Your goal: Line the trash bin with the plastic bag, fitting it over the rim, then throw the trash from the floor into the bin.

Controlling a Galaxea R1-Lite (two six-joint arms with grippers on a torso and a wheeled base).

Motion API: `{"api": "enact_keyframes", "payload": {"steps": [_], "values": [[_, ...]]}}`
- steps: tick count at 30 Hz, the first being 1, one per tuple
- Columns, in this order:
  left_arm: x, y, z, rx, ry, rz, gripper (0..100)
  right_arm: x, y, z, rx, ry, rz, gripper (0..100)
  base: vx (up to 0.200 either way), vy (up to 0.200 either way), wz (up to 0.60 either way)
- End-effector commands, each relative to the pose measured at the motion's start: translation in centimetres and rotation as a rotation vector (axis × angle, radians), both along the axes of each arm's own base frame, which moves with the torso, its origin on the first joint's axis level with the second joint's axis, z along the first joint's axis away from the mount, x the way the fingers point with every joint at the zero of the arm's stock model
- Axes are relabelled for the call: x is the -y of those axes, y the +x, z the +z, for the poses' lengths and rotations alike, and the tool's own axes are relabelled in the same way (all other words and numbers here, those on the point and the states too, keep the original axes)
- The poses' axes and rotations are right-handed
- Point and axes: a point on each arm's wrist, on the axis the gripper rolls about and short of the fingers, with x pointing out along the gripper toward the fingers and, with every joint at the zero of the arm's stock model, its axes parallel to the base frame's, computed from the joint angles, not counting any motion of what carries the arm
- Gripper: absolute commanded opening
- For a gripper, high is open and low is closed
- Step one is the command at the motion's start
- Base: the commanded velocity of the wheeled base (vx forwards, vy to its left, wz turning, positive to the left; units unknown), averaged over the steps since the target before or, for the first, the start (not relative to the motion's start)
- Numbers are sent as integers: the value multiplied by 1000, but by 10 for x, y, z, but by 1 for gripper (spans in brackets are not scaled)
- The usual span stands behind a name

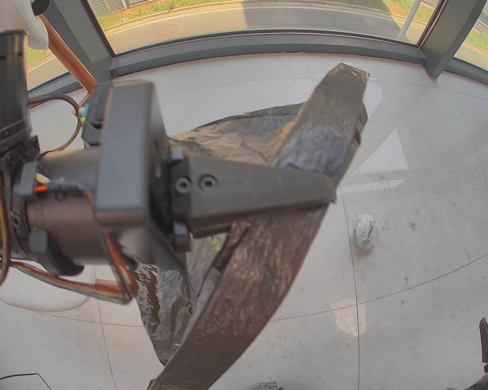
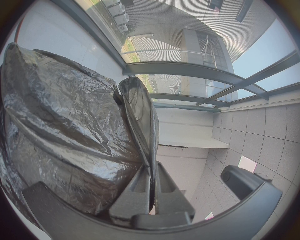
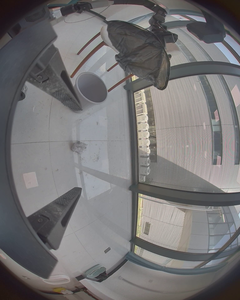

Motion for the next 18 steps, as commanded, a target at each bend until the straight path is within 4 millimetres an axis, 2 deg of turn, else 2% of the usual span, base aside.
{"api": "enact_keyframes", "payload": {"steps": [1,11,18], "values": [[16,3,-19,-46,52,-37,0,0,0,-5,-5,-1,0,100,0,0,0],[21,9,-34,-54,79,-42,0,0,0,-5,-5,-1,0,100,0,0,0],[40,25,-50,-65,91,-43,0,0,0,-5,-5,-1,0,100,0,0,0]]}}
